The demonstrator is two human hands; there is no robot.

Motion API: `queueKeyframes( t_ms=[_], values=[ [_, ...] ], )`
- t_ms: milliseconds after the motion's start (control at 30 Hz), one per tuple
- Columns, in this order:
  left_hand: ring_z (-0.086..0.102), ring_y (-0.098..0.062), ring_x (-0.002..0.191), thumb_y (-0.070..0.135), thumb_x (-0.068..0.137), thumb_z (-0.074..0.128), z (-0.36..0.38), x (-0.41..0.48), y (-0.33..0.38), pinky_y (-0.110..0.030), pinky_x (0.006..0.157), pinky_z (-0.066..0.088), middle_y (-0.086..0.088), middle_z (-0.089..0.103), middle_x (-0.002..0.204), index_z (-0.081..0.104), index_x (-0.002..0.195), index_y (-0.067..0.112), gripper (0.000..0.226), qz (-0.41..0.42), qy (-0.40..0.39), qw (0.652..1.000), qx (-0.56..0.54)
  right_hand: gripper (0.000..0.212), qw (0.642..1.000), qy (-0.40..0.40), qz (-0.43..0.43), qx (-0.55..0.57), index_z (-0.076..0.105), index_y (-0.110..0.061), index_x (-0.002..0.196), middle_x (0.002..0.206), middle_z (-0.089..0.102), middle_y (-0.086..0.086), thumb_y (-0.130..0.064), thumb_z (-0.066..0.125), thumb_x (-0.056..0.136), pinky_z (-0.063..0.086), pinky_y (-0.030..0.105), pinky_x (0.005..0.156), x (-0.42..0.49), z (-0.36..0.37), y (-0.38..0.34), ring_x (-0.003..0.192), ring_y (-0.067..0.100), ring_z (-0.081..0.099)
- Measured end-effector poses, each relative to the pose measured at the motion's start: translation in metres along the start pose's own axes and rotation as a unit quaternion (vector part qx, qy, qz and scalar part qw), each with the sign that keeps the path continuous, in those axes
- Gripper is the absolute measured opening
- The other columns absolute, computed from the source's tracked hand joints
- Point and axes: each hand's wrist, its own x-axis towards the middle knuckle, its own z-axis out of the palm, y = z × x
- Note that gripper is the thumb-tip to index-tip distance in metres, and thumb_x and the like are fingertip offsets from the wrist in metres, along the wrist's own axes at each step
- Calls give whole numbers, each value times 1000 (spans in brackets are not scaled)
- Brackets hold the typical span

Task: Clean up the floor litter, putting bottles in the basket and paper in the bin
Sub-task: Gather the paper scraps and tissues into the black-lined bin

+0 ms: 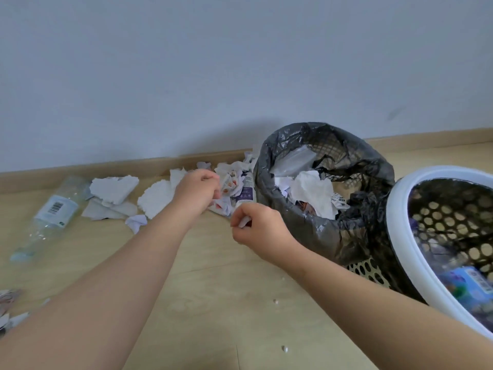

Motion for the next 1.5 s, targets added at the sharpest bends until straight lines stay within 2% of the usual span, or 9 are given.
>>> queueKeyframes(
  t_ms=[167, 300, 400, 500, 633, 833, 967, 1133, 1500],
  values=[
    [65, -15, 79, 14, 94, 47, 0, -3, 43, -33, 75, 52, -1, 66, 88, 59, 80, 27, 22, 55, 16, 996, -63, 13, 989, 145, 29, -1, 58, -18, 81, 73, 59, -8, -5, 56, 82, 42, 13, 56, 32, -64, -24, 70, 9, 56],
    [62, -11, 72, 14, 94, 46, 20, -18, 60, -29, 73, 52, 0, 65, 85, 59, 83, 24, 20, 81, -25, 994, -69, 12, 952, 261, 160, 9, 57, -13, 82, 86, 64, 5, -3, 50, 83, 51, 32, 74, 43, -91, 9, 87, 26, 65],
    [62, -7, 69, 16, 94, 47, 32, -24, 55, -28, 71, 52, 1, 65, 86, 61, 87, 23, 17, 78, -52, 995, -36, 9, 930, 293, 221, 14, 59, -9, 88, 89, 61, 6, -3, 52, 85, 51, 34, 76, 40, -94, 34, 92, 27, 61],
    [63, -6, 71, 16, 92, 46, 33, -24, 45, -28, 75, 51, 3, 65, 88, 60, 87, 26, 18, 70, -72, 995, 3, 32, 936, 241, 255, -34, 54, -11, 118, 123, 50, 13, -10, 53, 86, 41, 28, 72, 38, -92, 46, 92, 23, 50],
    [61, -7, 71, 14, 92, 45, 29, -20, 37, -23, 65, 48, -2, 63, 95, 61, 98, 18, 18, 58, -77, 995, 39, 62, 929, 165, 307, -126, 25, -23, 143, 147, 23, 14, -25, 50, 86, 31, 46, 106, 41, -84, 49, 130, 35, 30],
    [63, -9, 82, 19, 95, 44, 22, -16, 28, -34, 84, 53, 0, 62, 104, 57, 102, 23, 15, 48, -87, 991, 86, 50, 902, 134, 340, -231, 41, -10, 133, 150, 20, 21, -30, 44, 87, 16, 47, 112, 42, -82, 39, 139, 37, 16],
    [64, -15, 90, 23, 96, 46, 12, -17, 23, -35, 83, 53, 2, 63, 101, 58, 103, 25, 15, 56, -87, 987, 122, 38, 909, 250, 191, -274, 49, -13, 124, 145, 32, 12, -26, 47, 88, 22, 42, 108, 40, -63, 14, 134, 32, 25],
    [65, -18, 92, 20, 95, 46, -22, -21, 7, -30, 75, 50, 0, 65, 99, 58, 102, 25, 15, 53, -66, 985, 149, 28, 945, 224, 22, -238, 60, -14, 113, 129, 50, 3, -21, 48, 89, 30, 35, 95, 45, -8, -29, 118, 27, 39],
    [65, -16, 86, 16, 90, 50, -114, -70, -137, -22, 62, 42, 4, 67, 90, 58, 88, 31, 17, -77, 40, 988, 129, 32, 970, -99, 81, -206, 49, -17, 122, 128, 49, 3, -23, 44, 91, 36, 32, 95, 19, 142, -44, 119, 23, 43]
  ],
)
